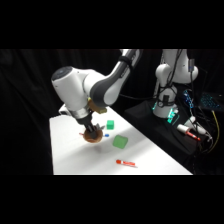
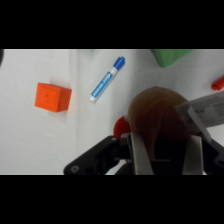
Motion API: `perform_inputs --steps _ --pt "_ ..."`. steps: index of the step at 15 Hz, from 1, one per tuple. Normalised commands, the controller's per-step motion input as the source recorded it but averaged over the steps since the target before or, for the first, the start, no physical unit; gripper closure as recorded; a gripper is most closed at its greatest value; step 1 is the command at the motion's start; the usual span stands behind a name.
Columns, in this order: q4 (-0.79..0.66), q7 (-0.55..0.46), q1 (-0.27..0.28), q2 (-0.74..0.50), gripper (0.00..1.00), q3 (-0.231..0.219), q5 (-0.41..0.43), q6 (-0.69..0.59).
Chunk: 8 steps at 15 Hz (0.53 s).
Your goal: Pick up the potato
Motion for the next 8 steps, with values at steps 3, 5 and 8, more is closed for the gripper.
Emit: perform_inputs --steps 3,5,8 --pt "-0.03 -0.14 -0.092 -0.43 0.98 0.105 0.068 -0.33" --pt "0.0 -0.13 -0.107 -0.31 0.99 0.117 0.124 -0.23" --pt "0.02 -0.12 -0.107 -0.2 1.0 0.108 0.141 -0.16"
